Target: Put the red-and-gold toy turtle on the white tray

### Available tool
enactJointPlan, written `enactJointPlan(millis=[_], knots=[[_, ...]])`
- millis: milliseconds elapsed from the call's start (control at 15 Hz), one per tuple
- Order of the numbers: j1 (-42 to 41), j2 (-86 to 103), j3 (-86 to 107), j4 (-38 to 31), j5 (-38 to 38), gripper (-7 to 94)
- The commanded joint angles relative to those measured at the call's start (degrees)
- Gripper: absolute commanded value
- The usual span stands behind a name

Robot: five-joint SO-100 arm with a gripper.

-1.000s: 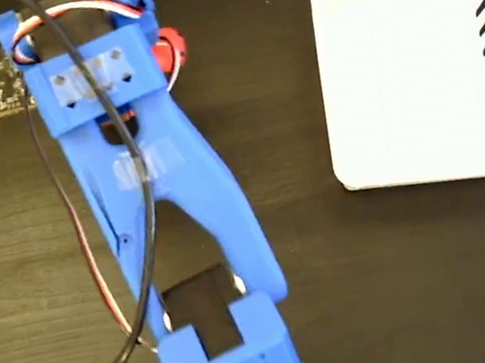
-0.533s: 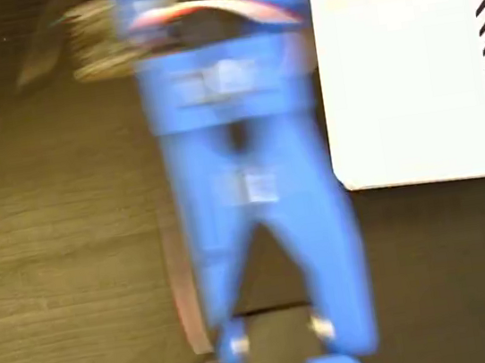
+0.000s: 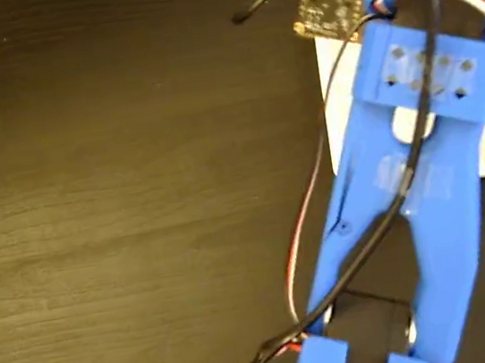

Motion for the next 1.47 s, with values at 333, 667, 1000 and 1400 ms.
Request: enactJointPlan(millis=[333, 667, 1000, 1400], knots=[[3.3, -2.0, 0.7, 1.7, -7.6, 0], [3.1, -5.8, 2.9, 1.4, -7.5, 0], [3.2, -6.5, 2.4, 1.4, -7.2, 0], [4.8, -6.8, 3.1, 0.3, -7.5, 5]])
